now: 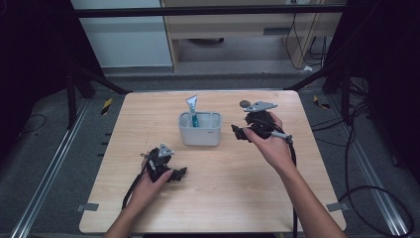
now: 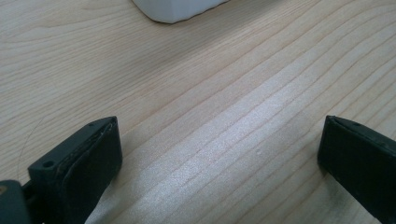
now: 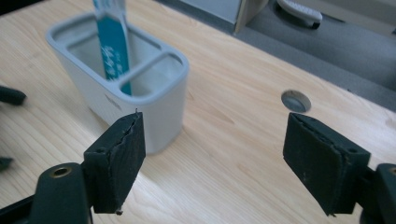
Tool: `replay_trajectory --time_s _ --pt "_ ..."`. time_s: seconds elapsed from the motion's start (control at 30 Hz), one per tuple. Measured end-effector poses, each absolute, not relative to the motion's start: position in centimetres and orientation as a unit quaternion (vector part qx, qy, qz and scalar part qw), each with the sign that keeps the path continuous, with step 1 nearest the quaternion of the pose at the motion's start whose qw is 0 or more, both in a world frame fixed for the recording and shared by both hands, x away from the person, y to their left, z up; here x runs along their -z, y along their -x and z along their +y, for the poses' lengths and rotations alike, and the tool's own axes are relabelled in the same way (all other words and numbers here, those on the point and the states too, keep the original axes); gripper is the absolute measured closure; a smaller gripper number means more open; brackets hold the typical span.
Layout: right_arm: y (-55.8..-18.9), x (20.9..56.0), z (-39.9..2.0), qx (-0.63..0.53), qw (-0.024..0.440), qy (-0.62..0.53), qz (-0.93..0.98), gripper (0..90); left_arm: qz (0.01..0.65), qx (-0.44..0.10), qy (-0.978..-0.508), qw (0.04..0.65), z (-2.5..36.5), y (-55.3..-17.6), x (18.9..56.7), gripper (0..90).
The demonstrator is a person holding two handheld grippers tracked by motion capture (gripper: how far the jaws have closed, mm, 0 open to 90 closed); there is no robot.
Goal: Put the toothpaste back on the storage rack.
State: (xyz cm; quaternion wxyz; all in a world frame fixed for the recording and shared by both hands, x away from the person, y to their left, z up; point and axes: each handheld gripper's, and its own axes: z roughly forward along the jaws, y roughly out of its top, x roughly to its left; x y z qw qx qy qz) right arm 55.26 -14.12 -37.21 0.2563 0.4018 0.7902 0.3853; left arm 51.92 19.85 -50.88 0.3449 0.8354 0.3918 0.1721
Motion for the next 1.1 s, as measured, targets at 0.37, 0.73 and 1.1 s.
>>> replay_trajectory --time_s 0.37,0.73,1.1 --pt "-56.4 40.4 -18.4 -0.355 0.264 -0.442 0.781 18.8 0.392 -0.172 -0.835 0.345 19.8 -51.9 50.9 0.0" --pt "-57.7 44.2 -21.3 -0.308 0.234 -0.496 0.778 12.2 0.392 -0.173 -0.835 0.345 19.8 -51.9 50.9 0.0" --pt "-59.3 47.2 -23.8 -0.299 0.205 -0.549 0.753 11.5 0.391 -0.172 -0.835 0.345 19.8 -51.9 50.9 0.0"
